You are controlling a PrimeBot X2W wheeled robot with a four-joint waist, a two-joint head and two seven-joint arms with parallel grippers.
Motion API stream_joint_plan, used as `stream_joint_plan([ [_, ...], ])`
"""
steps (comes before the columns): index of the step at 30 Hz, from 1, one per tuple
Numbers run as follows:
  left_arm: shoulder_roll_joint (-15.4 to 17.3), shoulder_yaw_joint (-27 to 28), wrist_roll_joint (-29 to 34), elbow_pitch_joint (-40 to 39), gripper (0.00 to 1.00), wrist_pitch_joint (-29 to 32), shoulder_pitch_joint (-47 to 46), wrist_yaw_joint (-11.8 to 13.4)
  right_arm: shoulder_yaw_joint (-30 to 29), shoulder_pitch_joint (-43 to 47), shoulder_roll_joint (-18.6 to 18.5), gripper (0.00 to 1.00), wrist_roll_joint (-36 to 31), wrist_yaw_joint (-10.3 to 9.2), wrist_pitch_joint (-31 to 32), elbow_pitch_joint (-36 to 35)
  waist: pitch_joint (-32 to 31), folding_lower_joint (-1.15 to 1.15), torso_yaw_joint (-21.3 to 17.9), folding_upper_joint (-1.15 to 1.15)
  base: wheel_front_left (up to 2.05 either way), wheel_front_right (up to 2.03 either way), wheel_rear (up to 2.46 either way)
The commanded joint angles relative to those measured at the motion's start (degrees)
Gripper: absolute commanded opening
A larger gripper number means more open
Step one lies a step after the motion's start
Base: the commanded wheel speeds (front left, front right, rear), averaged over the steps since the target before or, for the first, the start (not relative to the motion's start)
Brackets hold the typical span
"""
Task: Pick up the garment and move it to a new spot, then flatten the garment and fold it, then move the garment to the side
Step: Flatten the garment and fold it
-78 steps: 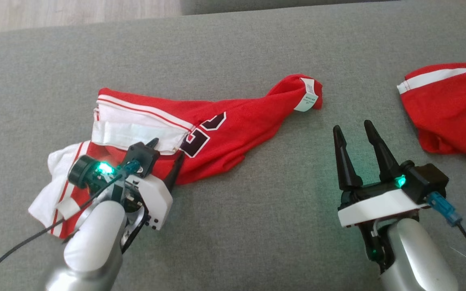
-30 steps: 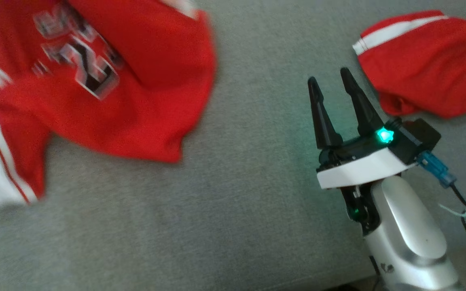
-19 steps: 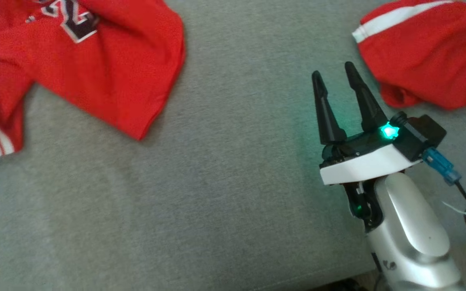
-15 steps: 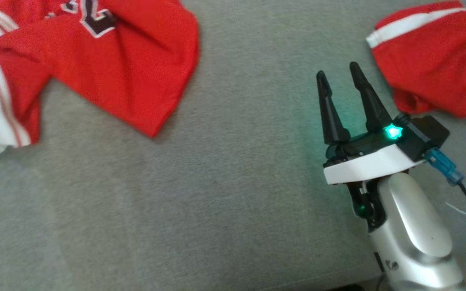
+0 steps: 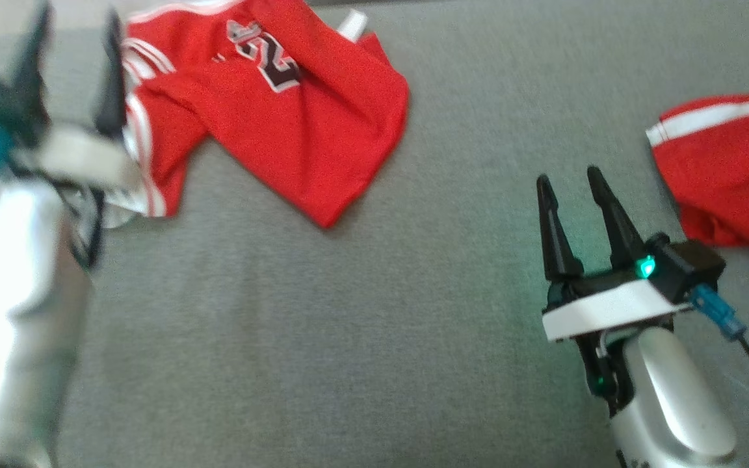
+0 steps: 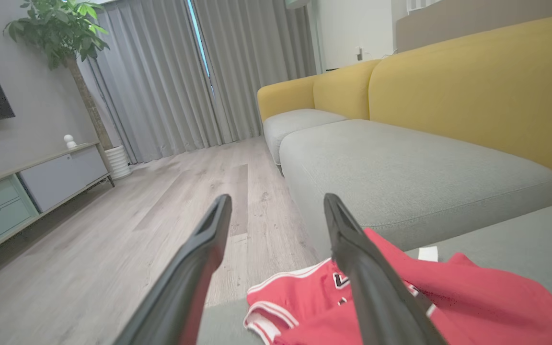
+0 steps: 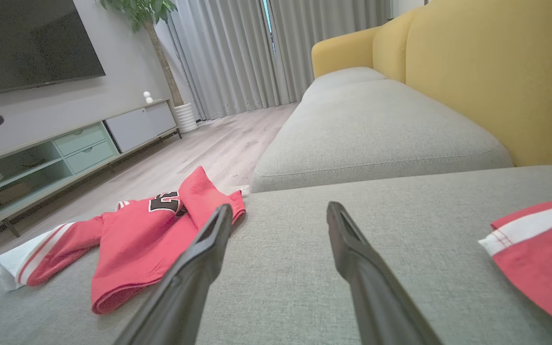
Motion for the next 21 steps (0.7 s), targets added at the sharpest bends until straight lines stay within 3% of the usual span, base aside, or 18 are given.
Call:
stream_joint_plan([
  [1, 1.6, 2.2, -0.9, -4.8, 1.0, -0.6, 3.5, 0.9, 1.1, 0.4, 0.1, 1.0, -0.1, 0.37, -0.6, -1.4, -3.8, 0.01, 2.8, 0.0, 0.0, 0.0, 0.0],
  [12, -4.1, 3.0, -5.3, -24.8, 1.0, -0.7, 30.7, 8.0, 1.8, 3.1, 0.1, 1.0, -0.2, 0.37, -0.6, -0.6, -7.8, 0.01, 4.4, 0.0, 0.0, 0.0, 0.0],
  [21, -5.1, 3.1, -6.1, -30.5, 1.0, -0.7, 35.8, 9.1, 2.0, 2.8, 0.1, 1.0, -1.4, 0.37, -0.6, -0.5, -8.0, 0.01, 5.3, 0.0, 0.0, 0.0, 0.0],
])
